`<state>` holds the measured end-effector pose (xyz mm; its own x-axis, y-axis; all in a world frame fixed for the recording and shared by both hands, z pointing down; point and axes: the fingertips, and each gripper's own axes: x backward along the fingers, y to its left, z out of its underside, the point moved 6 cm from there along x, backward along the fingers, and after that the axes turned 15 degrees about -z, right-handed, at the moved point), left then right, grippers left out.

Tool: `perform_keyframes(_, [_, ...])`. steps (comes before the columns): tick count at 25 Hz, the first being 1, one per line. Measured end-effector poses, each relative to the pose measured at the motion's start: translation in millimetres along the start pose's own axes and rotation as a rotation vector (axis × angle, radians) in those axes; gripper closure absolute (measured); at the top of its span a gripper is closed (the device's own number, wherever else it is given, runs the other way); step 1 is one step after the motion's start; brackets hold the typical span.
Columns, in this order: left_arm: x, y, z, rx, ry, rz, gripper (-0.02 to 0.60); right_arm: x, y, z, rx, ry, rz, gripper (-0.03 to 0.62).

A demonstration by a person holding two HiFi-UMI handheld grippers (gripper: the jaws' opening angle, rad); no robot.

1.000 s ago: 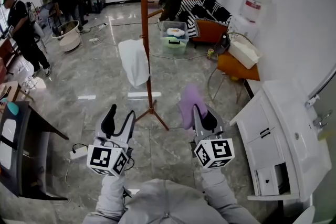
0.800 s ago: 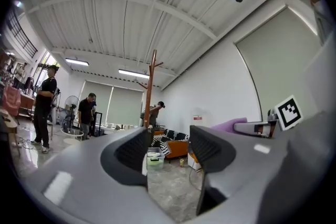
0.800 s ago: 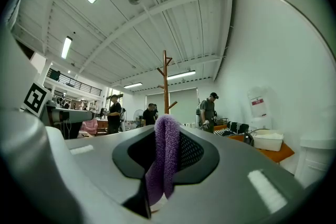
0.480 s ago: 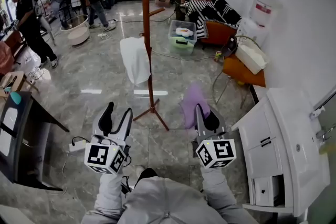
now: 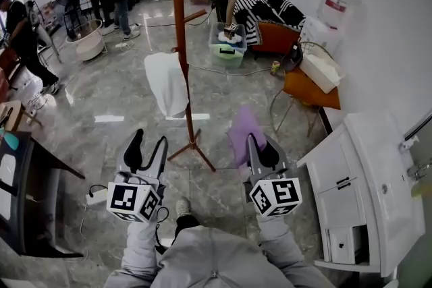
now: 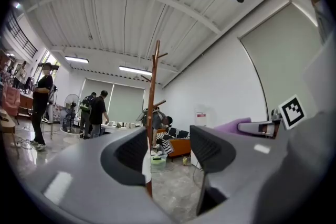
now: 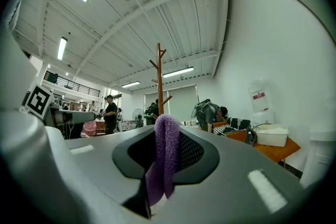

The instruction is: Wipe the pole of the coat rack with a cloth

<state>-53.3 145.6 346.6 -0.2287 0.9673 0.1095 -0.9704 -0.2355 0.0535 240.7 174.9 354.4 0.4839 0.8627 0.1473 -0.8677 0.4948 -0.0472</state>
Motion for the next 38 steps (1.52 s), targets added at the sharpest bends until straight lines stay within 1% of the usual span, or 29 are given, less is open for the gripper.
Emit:
perform_keyframes(7, [-73,55,6,0.004,0.018,0.022,0.310,-84,-11,10,-0.006,0.001,0.035,0.530])
perform_keyframes(11, [-118,80,7,0.004,0.031,0.061,0.310,-133,-14,13,-0.003,-0.002,0.051,0.530])
perform_keyframes(15, [-158,106,6,-0.003,0.026,0.093,0.309,-174,-21,8,0.009,-0.021,0.087,0.530])
perform_keyframes(19, [-190,130,8,-0.006,0.027,0.119,0.310,-203,-29,1,0.025,-0.051,0.130,0.530])
perform_keyframes(23, [-210,146,7,0.004,0.025,0.132,0.310,-223,-30,-12,0.049,-0.075,0.161,0.530])
perform_keyframes(30, [-230,158,22,0.031,0.043,0.127,0.310,-245,-38,-17,0.071,-0.082,0.170,0.530])
perform_keyframes(34, [-235,164,21,0.038,0.043,0.101,0.310,-253,-48,-36,0.110,-0.119,0.181,0.530])
perform_keyframes(38, [-240,172,20,0.054,0.044,0.059,0.309,-264,-63,-65,0.157,-0.177,0.181,0.530])
